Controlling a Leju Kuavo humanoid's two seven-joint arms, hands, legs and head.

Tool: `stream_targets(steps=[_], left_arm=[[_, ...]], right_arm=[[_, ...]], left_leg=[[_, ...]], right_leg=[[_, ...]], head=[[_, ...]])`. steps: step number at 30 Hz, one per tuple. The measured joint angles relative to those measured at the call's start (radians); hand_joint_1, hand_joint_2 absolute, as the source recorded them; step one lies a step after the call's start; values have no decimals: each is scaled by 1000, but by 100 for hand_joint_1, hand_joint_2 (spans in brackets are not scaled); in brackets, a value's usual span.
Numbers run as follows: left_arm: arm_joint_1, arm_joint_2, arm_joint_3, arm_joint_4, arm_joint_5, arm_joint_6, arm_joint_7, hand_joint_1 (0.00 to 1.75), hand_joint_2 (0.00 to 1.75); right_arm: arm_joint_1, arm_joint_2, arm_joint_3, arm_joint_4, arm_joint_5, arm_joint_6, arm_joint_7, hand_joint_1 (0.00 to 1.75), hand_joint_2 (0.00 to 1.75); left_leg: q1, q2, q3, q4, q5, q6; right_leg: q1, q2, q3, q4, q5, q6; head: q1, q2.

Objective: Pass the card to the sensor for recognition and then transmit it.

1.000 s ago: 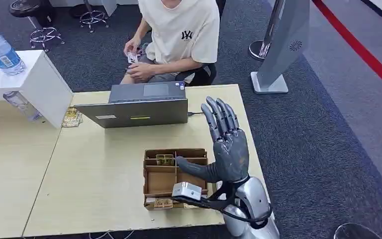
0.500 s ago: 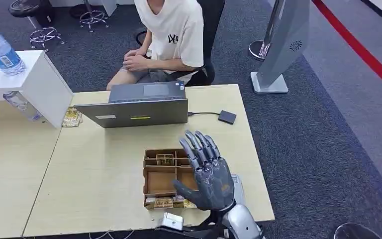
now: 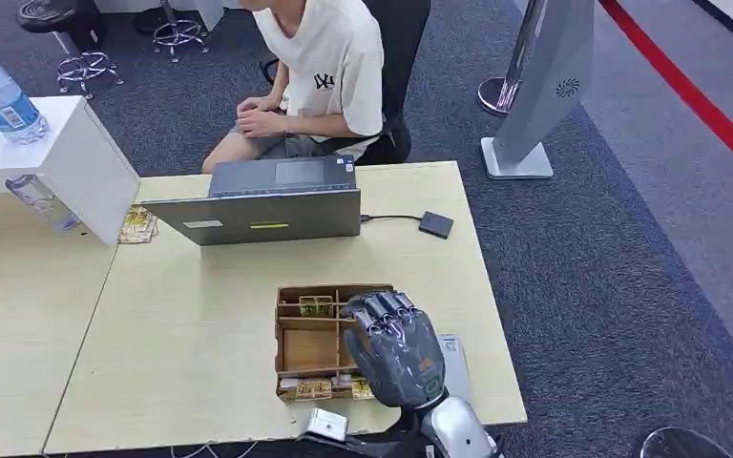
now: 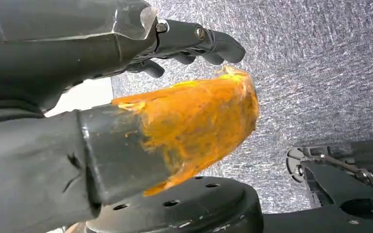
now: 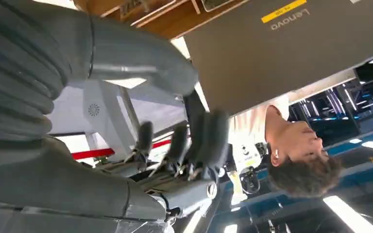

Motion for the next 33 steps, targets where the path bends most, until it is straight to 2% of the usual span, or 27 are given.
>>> stream_targets(steps=[6, 7, 8, 10, 11, 13, 14, 16, 18, 19, 20, 23, 25, 27, 28, 29, 32, 33], left_arm=[[0, 0, 0, 0, -1, 0, 0, 0, 0], [0, 0, 0, 0, -1, 0, 0, 0, 0], [0, 0, 0, 0, -1, 0, 0, 0, 0], [0, 1, 0, 0, -1, 0, 0, 0, 0], [0, 1, 0, 0, -1, 0, 0, 0, 0], [0, 1, 0, 0, -1, 0, 0, 0, 0], [0, 1, 0, 0, -1, 0, 0, 0, 0], [0, 1, 0, 0, -1, 0, 0, 0, 0], [0, 1, 0, 0, -1, 0, 1, 0, 0], [0, 1, 0, 0, -1, 0, 1, 0, 0], [0, 1, 0, 0, -2, 0, 1, 0, 0], [0, 1, 0, 0, -2, 0, 1, 0, 0], [0, 1, 0, 0, -2, -1, 1, 0, 0], [0, 1, 0, 0, -2, -1, 1, 0, 0], [0, 1, 0, 0, -2, -1, 1, 0, 0], [0, 1, 0, 0, -2, -2, 1, 0, 0], [0, 1, 0, 0, -6, -3, 1, 0, 0], [0, 1, 0, 0, -7, -3, 1, 0, 0]], right_arm=[[-12, -4, 8, 44, 4, 0, 29, 175, 175], [-14, -5, 9, 53, 4, 0, 34, 166, 175], [-16, -6, 11, 60, 5, 0, 39, 150, 175], [-20, -8, 15, 74, 4, 0, 45, 134, 175], [-21, -8, 16, 81, 3, 0, 48, 112, 175], [-24, -8, 17, 95, -3, 0, 53, 84, 175], [-27, -8, 17, 100, -3, 0, 55, 77, 175], [-31, -8, 17, 113, -5, 0, 56, 79, 175], [-37, -8, 17, 122, -5, 0, 56, 70, 175], [-39, -8, 17, 127, -5, 0, 56, 70, 175], [-43, -8, 17, 132, -5, 0, 57, 82, 175], [-46, -8, 17, 141, -5, 0, 59, 99, 175], [-54, -8, 17, 150, -5, 0, 59, 101, 175], [-59, -8, 17, 157, -5, 0, 59, 126, 175], [-61, -8, 17, 159, -5, 0, 59, 126, 175], [-62, -8, 17, 162, -6, 0, 59, 134, 175], [-73, -8, 17, 172, -10, 0, 63, 133, 175], [-76, -8, 17, 175, -11, 0, 65, 138, 175]], left_leg=[[0, 0, 0, 0, 0, 0], [0, 0, 0, 0, 0, 0], [0, 0, 0, 0, 0, 0], [0, 0, 0, 0, 0, 0], [0, 0, 0, 0, 0, 0], [0, 0, 0, 0, 0, 0], [0, 0, 0, 0, 0, 0], [0, 0, 0, 0, 0, 0], [0, 0, 0, 0, 0, 0], [0, 0, 0, 0, 0, 0], [0, 0, 0, 0, 0, 0], [0, 0, 0, 0, 0, 0], [0, 0, 0, 0, 0, 0], [0, 0, 0, 0, 0, 0], [0, 0, 0, 0, 0, 0], [0, 0, 0, 0, 0, 0], [0, 0, 0, 0, 0, 0], [0, 0, 0, 0, 0, 0]], right_leg=[[0, 0, 0, 0, 0, 0], [0, 0, 0, 0, 0, 0], [0, 0, 0, 0, 0, 0], [0, 0, 0, 0, 0, 0], [0, 0, 0, 0, 0, 0], [0, 0, 0, 0, 0, 0], [0, 0, 0, 0, 0, 0], [0, 0, 0, 0, 0, 0], [0, 0, 0, 0, 0, 0], [0, 0, 0, 0, 0, 0], [0, 0, 0, 0, 0, 0], [0, 0, 0, 0, 0, 0], [0, 0, 0, 0, 0, 0], [0, 0, 0, 0, 0, 0], [0, 0, 0, 0, 0, 0], [0, 0, 0, 0, 0, 0], [0, 0, 0, 0, 0, 0], [0, 0, 0, 0, 0, 0]], head=[[0, 0], [0, 0], [0, 0], [0, 0], [0, 0], [0, 0], [0, 0], [0, 0], [0, 0], [0, 0], [0, 0], [0, 0], [0, 0], [0, 0], [0, 0], [0, 0], [0, 0], [0, 0]])
